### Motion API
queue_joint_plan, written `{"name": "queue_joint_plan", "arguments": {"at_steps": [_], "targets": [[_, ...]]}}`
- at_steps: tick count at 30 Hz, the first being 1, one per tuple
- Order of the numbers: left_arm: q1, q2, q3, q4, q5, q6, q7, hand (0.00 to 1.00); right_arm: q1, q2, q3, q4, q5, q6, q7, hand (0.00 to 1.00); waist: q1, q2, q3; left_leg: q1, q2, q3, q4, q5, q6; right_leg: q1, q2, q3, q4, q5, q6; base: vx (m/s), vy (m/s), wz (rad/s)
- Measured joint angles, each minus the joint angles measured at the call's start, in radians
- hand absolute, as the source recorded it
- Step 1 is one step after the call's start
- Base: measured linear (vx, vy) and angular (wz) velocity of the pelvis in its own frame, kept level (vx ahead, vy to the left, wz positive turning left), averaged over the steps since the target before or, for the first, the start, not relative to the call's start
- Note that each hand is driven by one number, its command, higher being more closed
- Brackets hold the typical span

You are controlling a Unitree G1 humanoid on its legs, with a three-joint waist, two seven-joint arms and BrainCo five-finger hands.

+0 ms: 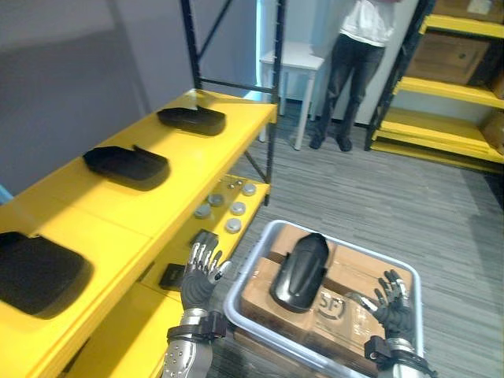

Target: Walk over and take plastic housings, then place them on the shelf

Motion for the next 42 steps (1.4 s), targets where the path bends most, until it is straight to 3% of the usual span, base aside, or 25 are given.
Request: {"name": "queue_joint_plan", "arguments": {"at_steps": [2, 3, 5, 8, 9, 10, 11, 12, 19, 22, 24, 27, 32, 38, 42], "targets": [[-0.029, -0.009, 0.020, 0.024, 0.001, -0.001, 0.009, 0.00, -0.002, -0.028, 0.000, 0.002, 0.010, 0.000, 0.029, 0.00, -0.002, 0.008, -0.007, -0.007, 0.036, 0.019, 0.007, 0.003, -0.002, 0.018, 0.050, -0.001, -0.118, -0.028, 0.031, -0.05, -0.382, -0.90], [-0.058, -0.018, 0.039, 0.065, 0.026, 0.000, 0.022, 0.00, -0.005, -0.044, -0.001, 0.004, 0.018, 0.003, 0.056, 0.00, -0.017, 0.027, -0.004, -0.024, 0.063, 0.022, 0.014, 0.019, -0.002, 0.016, 0.087, 0.004, -0.174, -0.013, 0.008, -0.07, -0.306, -0.77], [-0.083, -0.022, 0.060, 0.117, 0.068, 0.008, 0.048, 0.00, 0.010, -0.052, -0.001, 0.013, 0.019, 0.021, 0.086, 0.00, -0.043, 0.030, -0.002, -0.023, 0.073, 0.021, 0.009, 0.066, 0.019, 0.023, 0.109, 0.014, -0.208, 0.005, -0.011, -0.05, -0.180, -0.32], [-0.085, -0.018, 0.073, 0.170, 0.110, 0.013, 0.075, 0.00, 0.023, -0.057, 0.001, 0.038, 0.017, 0.060, 0.130, 0.00, -0.059, 0.032, -0.004, -0.029, 0.075, -0.001, 0.039, 0.129, 0.065, 0.047, 0.124, 0.047, -0.267, 0.039, -0.030, -0.02, -0.151, -0.36], [-0.086, -0.019, 0.076, 0.190, 0.121, 0.018, 0.080, 0.00, 0.019, -0.060, 0.003, 0.048, 0.015, 0.067, 0.141, 0.00, -0.052, 0.027, -0.001, -0.045, 0.071, -0.027, 0.057, 0.118, 0.061, 0.050, 0.122, 0.066, -0.293, 0.054, -0.038, -0.03, -0.030, -0.53], [-0.086, -0.019, 0.076, 0.222, 0.138, 0.028, 0.082, 0.00, -0.003, -0.067, 0.003, 0.076, 0.013, 0.071, 0.143, 0.00, -0.035, 0.030, -0.002, -0.054, 0.025, -0.102, 0.045, 0.057, -0.021, 0.048, 0.118, 0.093, -0.324, 0.080, -0.040, -0.03, 0.017, -0.74], [-0.086, -0.018, 0.076, 0.247, 0.145, 0.031, 0.083, 0.00, -0.031, -0.073, 0.002, 0.108, 0.006, 0.079, 0.143, 0.00, -0.019, 0.032, -0.002, -0.057, -0.017, -0.142, 0.027, 0.034, -0.033, 0.041, 0.120, 0.118, -0.336, 0.096, -0.040, -0.02, 0.101, -0.77], [-0.083, -0.010, 0.076, 0.292, 0.159, 0.037, 0.082, 0.00, -0.070, -0.086, 0.004, 0.160, -0.007, 0.081, 0.143, 0.00, -0.014, 0.044, -0.007, -0.050, -0.054, -0.136, -0.015, 0.027, 0.014, 0.034, 0.123, 0.126, -0.338, 0.102, -0.036, -0.02, 0.113, -0.36], [-0.070, 0.036, 0.079, 0.498, 0.276, 0.091, 0.091, 0.00, -0.291, -0.125, 0.034, 0.385, -0.069, 0.083, 0.061, 0.00, 0.013, 0.051, 0.044, -0.061, -0.132, -0.177, -0.090, 0.028, 0.003, 0.056, 0.064, 0.073, -0.453, 0.187, 0.021, -0.10, 0.147, 0.19], [-0.100, 0.060, 0.084, 0.545, 0.283, 0.090, 0.123, 0.00, -0.505, -0.189, 0.042, 0.509, -0.093, 0.083, -0.002, 0.00, 0.057, 0.055, 0.106, -0.123, -0.157, -0.203, -0.099, 0.030, -0.020, 0.025, 0.044, 0.052, -0.510, 0.249, 0.029, -0.18, 0.131, 0.19], [-0.121, 0.071, 0.098, 0.572, 0.296, 0.087, 0.136, 0.00, -0.676, -0.222, 0.043, 0.579, -0.109, 0.084, -0.050, 0.00, 0.091, 0.055, 0.162, -0.166, -0.174, -0.216, -0.092, 0.042, -0.017, -0.005, 0.029, 0.043, -0.518, 0.276, 0.030, -0.21, 0.088, 0.15], [-0.121, 0.068, 0.115, 0.572, 0.303, 0.067, 0.170, 0.00, -0.806, -0.243, 0.063, 0.623, -0.116, 0.089, -0.101, 0.00, 0.109, 0.058, 0.194, -0.217, -0.181, -0.263, -0.086, 0.058, -0.012, -0.013, 0.025, -0.006, -0.517, 0.287, 0.030, -0.07, 0.022, 0.42], [-0.137, 0.036, 0.121, 0.578, 0.271, 0.046, 0.164, 0.00, -0.960, -0.277, 0.079, 0.714, -0.134, 0.115, -0.165, 0.00, 0.138, 0.062, 0.238, -0.278, -0.196, -0.303, -0.071, 0.070, -0.005, -0.039, 0.013, -0.043, -0.511, 0.293, 0.033, -0.02, 0.027, 0.27], [-0.157, -0.003, 0.100, 0.701, 0.233, 0.027, 0.113, 0.00, -1.153, -0.363, 0.134, 0.910, -0.143, 0.164, -0.170, 0.00, 0.178, 0.097, 0.277, -0.343, -0.210, -0.345, -0.035, 0.070, -0.003, -0.084, -0.002, -0.085, -0.467, 0.292, 0.032, -0.03, 0.047, 0.16], [-0.170, -0.023, 0.079, 0.768, 0.208, 0.018, 0.091, 0.00, -1.230, -0.405, 0.188, 0.990, -0.156, 0.227, -0.157, 0.00, 0.206, 0.119, 0.291, -0.374, -0.214, -0.366, -0.017, 0.074, 0.003, -0.107, -0.009, -0.108, -0.441, 0.291, 0.032, -0.06, 0.043, 0.12]]}}
